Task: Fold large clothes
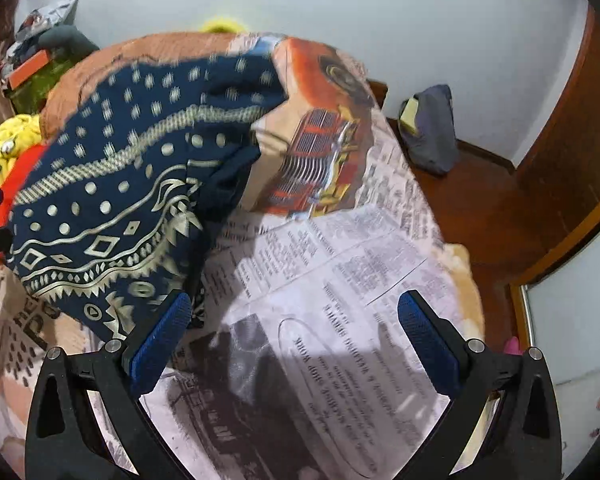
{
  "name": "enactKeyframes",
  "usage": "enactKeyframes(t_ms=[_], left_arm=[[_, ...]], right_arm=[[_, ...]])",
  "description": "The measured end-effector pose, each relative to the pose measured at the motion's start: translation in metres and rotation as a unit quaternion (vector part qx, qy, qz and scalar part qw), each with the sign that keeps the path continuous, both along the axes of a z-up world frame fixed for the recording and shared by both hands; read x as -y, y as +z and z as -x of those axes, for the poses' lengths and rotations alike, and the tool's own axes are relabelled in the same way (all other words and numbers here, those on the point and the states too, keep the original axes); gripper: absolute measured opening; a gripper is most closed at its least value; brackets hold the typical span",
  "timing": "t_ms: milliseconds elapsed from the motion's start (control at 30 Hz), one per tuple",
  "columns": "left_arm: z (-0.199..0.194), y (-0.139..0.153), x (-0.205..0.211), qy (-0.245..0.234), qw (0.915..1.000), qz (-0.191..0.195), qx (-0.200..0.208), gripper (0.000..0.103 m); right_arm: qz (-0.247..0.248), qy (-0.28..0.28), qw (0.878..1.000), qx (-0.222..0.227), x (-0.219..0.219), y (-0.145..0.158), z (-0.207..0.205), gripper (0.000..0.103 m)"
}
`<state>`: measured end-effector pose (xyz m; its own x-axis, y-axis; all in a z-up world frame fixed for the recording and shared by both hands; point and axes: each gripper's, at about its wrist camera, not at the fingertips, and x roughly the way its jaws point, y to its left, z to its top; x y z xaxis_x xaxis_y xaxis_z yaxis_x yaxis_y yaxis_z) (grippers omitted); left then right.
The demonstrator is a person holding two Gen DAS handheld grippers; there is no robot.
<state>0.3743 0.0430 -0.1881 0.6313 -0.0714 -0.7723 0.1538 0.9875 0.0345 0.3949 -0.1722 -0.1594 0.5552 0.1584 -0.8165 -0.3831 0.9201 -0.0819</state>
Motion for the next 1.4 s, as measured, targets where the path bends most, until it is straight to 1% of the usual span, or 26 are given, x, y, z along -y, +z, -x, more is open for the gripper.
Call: enactKeyframes(t_ms=[67, 200, 300, 400, 533, 600, 700, 800, 867, 933, 1067, 1167, 1233, 1300, 1333, 1400], left_arm=[[-0.003, 0.011, -0.004, 0.003, 0.9999, -0.006, 0.014, 0.079], [-0.026, 0.026, -0.017, 0.027, 0.9991, 0.009, 0.030, 0.079], [-0.050, 0.025, -0.026, 0.045, 0.9982, 0.026, 0.029, 0.079], [-0.075, 0.015, -0.033, 0.057, 0.9975, 0.038, 0.017, 0.079], [-0.106, -0.002, -0.038, 0.072, 0.9961, 0.050, 0.003, 0.079], [-0.116, -0.005, -0.041, 0.080, 0.9950, 0.059, 0.009, 0.079], [-0.130, -0.006, -0.046, 0.095, 0.9929, 0.070, 0.016, 0.079], [-0.139, -0.004, -0.053, 0.112, 0.9906, 0.076, 0.017, 0.079], [-0.140, 0.000, -0.057, 0.125, 0.9892, 0.075, 0.020, 0.079], [-0.135, 0.006, -0.060, 0.132, 0.9881, 0.073, 0.028, 0.079], [-0.115, 0.019, -0.066, 0.127, 0.9867, 0.088, 0.051, 0.079], [-0.102, 0.025, -0.067, 0.121, 0.9869, 0.094, 0.052, 0.079], [-0.093, 0.026, -0.063, 0.106, 0.9893, 0.089, 0.045, 0.080], [-0.084, 0.022, -0.057, 0.084, 0.9921, 0.088, 0.029, 0.080], [-0.081, 0.019, -0.054, 0.073, 0.9927, 0.094, 0.020, 0.080], [-0.076, 0.007, -0.051, 0.052, 0.9910, 0.123, -0.007, 0.080]], right_arm=[[-0.020, 0.008, 1.000, 0.013, -0.001, 0.016, 0.002, 0.103], [-0.052, 0.028, 0.998, 0.036, -0.018, 0.041, -0.004, 0.103], [-0.069, 0.053, 0.995, 0.042, -0.041, 0.045, -0.014, 0.103], [-0.075, 0.075, 0.994, 0.031, -0.062, 0.037, -0.029, 0.103], [-0.066, 0.090, 0.994, -0.008, -0.082, 0.007, -0.061, 0.103], [-0.067, 0.074, 0.994, -0.034, -0.080, -0.008, -0.077, 0.103], [-0.115, 0.035, 0.990, -0.068, -0.062, -0.021, -0.098, 0.102], [-0.157, -0.004, 0.984, -0.083, -0.043, -0.021, -0.109, 0.102], [-0.165, -0.017, 0.983, -0.081, -0.035, -0.016, -0.110, 0.102], [-0.165, -0.018, 0.983, -0.077, -0.030, -0.010, -0.107, 0.102], [-0.164, -0.009, 0.985, -0.061, -0.025, 0.002, -0.094, 0.103], [-0.169, 0.005, 0.984, -0.056, -0.024, 0.010, -0.081, 0.103], [-0.175, 0.016, 0.982, -0.062, -0.024, 0.009, -0.073, 0.103], [-0.183, 0.027, 0.980, -0.077, -0.025, -0.001, -0.072, 0.103], [-0.187, 0.030, 0.978, -0.085, -0.026, -0.005, -0.071, 0.103], [-0.190, 0.032, 0.975, -0.109, -0.028, -0.019, -0.071, 0.103]])
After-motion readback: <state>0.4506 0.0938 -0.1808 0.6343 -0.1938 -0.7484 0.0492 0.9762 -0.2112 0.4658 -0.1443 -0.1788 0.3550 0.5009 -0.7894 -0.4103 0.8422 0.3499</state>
